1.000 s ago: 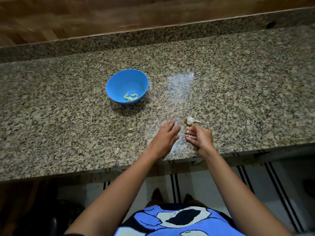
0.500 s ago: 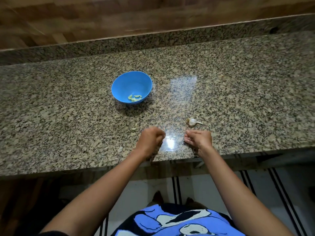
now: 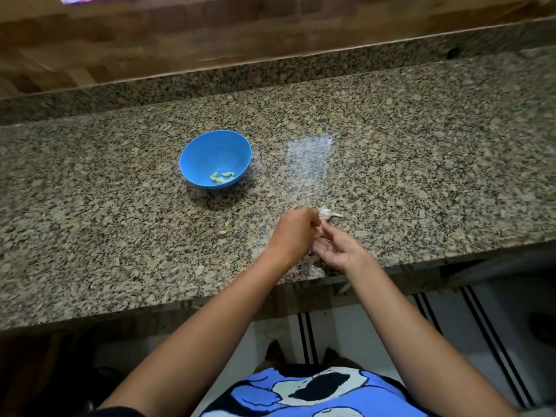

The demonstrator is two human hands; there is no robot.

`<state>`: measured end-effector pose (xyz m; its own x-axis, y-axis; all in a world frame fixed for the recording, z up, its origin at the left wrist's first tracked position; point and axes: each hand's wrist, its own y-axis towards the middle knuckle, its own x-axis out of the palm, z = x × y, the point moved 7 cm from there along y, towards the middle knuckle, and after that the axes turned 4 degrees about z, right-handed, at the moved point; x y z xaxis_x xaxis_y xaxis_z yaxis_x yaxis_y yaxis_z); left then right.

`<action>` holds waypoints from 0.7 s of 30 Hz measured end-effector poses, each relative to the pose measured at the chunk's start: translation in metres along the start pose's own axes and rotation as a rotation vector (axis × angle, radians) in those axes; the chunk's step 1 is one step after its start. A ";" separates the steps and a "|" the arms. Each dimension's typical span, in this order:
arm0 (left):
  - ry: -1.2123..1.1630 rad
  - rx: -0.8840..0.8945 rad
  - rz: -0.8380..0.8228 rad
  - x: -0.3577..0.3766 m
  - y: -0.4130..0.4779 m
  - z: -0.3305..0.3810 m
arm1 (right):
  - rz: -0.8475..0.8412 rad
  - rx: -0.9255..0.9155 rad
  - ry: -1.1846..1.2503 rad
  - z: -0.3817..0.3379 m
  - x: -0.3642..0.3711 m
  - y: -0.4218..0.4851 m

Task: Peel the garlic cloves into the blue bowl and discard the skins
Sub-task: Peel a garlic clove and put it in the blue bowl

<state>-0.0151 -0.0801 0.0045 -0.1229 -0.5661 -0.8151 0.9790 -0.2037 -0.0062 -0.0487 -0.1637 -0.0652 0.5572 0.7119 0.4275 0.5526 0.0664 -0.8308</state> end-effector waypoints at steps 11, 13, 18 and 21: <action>-0.313 -0.249 -0.045 0.036 0.045 -0.024 | 0.062 -0.103 0.089 -0.029 -0.035 0.005; -0.401 -0.285 -0.063 0.052 0.056 -0.014 | 0.081 -0.130 0.106 -0.035 -0.047 0.003; -0.378 -0.213 0.153 0.030 0.072 -0.020 | 0.111 -0.181 0.140 -0.047 -0.065 -0.003; -0.107 0.029 0.007 0.037 0.062 -0.052 | 0.130 -0.203 0.146 -0.051 -0.069 -0.007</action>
<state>0.0495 -0.0721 -0.0560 -0.1338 -0.6494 -0.7486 0.9751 -0.2212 0.0176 -0.0594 -0.2488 -0.0707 0.7064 0.5964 0.3812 0.5757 -0.1708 -0.7996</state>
